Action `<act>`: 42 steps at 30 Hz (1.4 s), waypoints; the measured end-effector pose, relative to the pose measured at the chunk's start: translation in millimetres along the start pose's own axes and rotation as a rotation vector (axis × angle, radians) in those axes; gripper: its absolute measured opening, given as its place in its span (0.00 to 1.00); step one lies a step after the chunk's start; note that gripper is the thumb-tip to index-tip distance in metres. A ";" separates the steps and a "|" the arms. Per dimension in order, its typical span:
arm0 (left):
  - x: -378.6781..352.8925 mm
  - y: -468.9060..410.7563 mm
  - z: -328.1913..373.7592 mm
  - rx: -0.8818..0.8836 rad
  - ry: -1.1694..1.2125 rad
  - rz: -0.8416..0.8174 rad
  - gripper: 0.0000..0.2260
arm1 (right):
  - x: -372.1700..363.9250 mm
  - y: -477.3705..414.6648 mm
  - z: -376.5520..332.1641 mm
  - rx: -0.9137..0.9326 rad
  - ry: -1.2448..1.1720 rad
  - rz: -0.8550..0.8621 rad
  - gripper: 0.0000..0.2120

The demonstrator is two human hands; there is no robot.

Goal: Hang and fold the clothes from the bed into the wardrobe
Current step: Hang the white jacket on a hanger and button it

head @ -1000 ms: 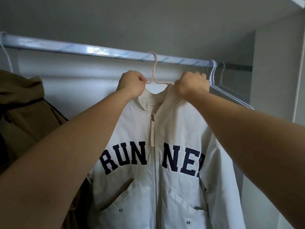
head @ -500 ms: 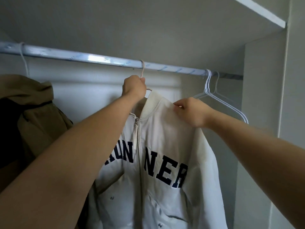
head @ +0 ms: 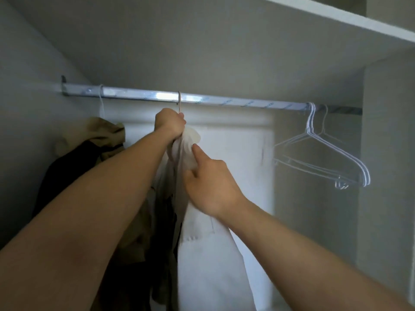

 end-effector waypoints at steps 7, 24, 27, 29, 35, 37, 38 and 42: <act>37.3 -4.2 -29.7 0.008 -0.045 0.023 0.15 | -33.5 -4.1 -22.5 0.066 -0.128 -0.035 0.28; 5.2 59.2 114.3 -0.602 -1.073 0.016 0.04 | 27.9 4.3 48.7 -0.106 -0.585 0.406 0.16; -71.7 80.5 138.9 -0.558 -0.973 -0.590 0.09 | 85.3 29.7 108.2 -0.233 -0.588 0.735 0.12; -118.3 99.7 153.9 -0.515 -0.870 -0.850 0.09 | 117.8 53.9 138.8 -0.284 -0.495 0.890 0.13; -229.7 154.1 212.4 -0.385 -0.188 -1.003 0.14 | 194.0 121.7 188.9 -0.370 -0.212 1.043 0.17; -258.7 165.8 227.4 -0.284 0.082 -0.967 0.16 | 211.5 136.8 199.8 -0.419 -0.137 0.982 0.17; -271.0 170.8 232.6 -0.221 0.208 -0.948 0.17 | 218.2 143.6 205.6 -0.449 -0.106 0.937 0.17; -312.8 179.0 242.1 0.011 0.579 -0.806 0.16 | 240.8 165.7 222.0 -0.533 -0.021 0.792 0.15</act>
Point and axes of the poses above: each hand's wrist, its own y-axis away from the middle knuckle, its own x-axis out of the back of the hand, z = x × y, the point moved 8 cm from there along -y, towards the middle knuckle, and after that the axes turned 12 degrees about -y, right-handed, at the moved point
